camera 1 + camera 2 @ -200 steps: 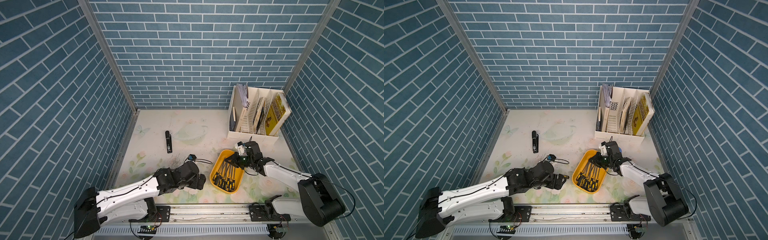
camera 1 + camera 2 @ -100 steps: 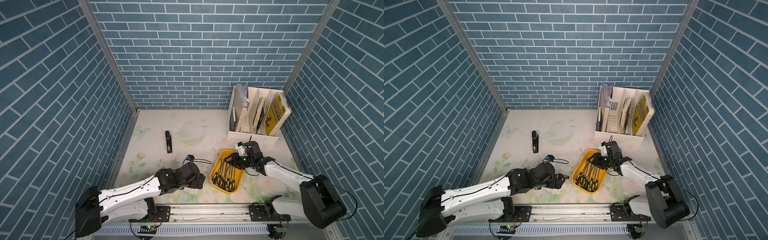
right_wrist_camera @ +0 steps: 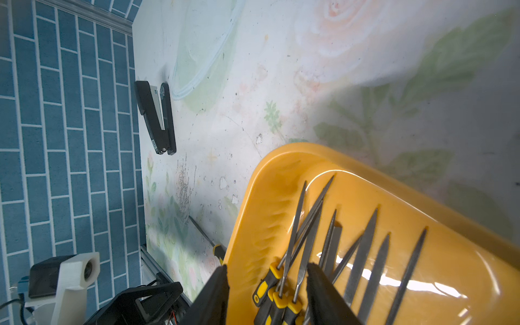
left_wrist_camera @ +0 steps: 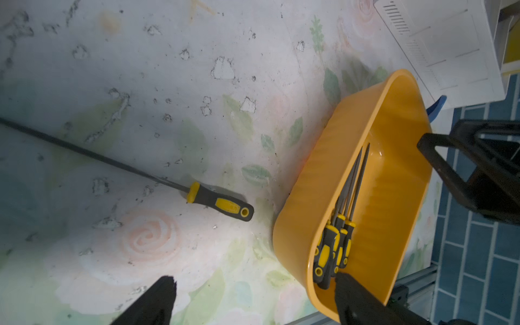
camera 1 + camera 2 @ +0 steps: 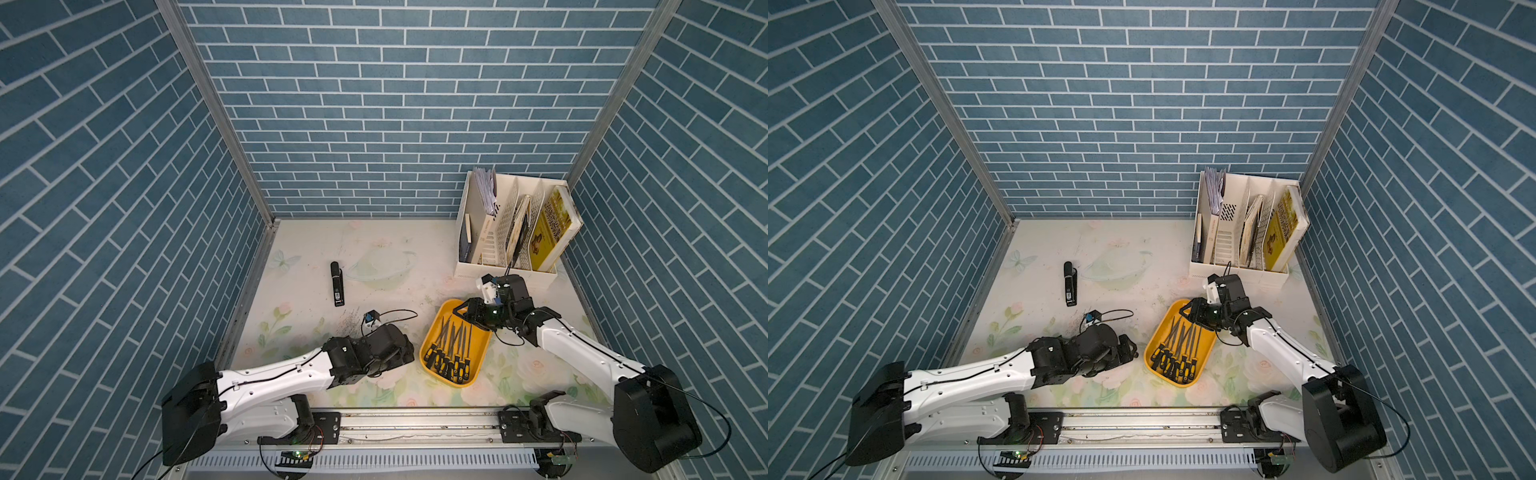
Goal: Put the file tool into the storage box
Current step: Place the file tool in the storage box, then pick up the file tool from the center of the board.
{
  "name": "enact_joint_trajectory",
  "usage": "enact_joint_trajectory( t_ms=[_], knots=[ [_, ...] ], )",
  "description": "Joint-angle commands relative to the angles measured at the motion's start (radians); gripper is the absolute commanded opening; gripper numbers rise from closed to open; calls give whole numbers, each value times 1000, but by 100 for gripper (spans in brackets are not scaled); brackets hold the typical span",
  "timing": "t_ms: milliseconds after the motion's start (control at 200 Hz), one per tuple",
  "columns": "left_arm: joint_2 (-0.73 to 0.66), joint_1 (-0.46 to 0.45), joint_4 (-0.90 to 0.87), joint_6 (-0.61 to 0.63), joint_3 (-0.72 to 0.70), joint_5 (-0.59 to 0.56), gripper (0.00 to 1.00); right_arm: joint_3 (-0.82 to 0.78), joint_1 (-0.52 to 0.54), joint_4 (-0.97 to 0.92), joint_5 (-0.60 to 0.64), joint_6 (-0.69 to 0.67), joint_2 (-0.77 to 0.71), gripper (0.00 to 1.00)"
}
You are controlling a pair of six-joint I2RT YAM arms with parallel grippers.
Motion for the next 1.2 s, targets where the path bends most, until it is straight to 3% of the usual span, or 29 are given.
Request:
enact_joint_trajectory(
  t_ms=[0, 140, 345, 485, 705, 940, 1055, 1195],
  knots=[
    [2, 12, 47, -159, -49, -11, 85, 1, -4, -30, 12, -48, -29, 48],
    [-25, 29, 95, -296, -100, -16, 70, -3, -7, -38, 8, -68, -30, 48],
    [45, 70, -103, -412, -9, -63, 69, 6, -20, -35, -12, -95, -16, 47],
    [73, 104, 16, -436, -47, 2, 69, 14, -34, -42, -23, -115, -2, 47],
    [204, 126, -15, -403, 22, 58, 67, 13, -56, -41, -41, -131, 8, 47],
    [257, 190, -4, -355, 36, 62, 60, 22, -59, -56, -59, -152, 6, 47],
    [212, 198, -31, -346, 35, 58, 60, 70, -39, -90, -157, -223, -22, 48],
    [75, 205, -139, -319, 59, -23, 65, 246, 83, -324, -93, -421, -13, 49]
  ],
)
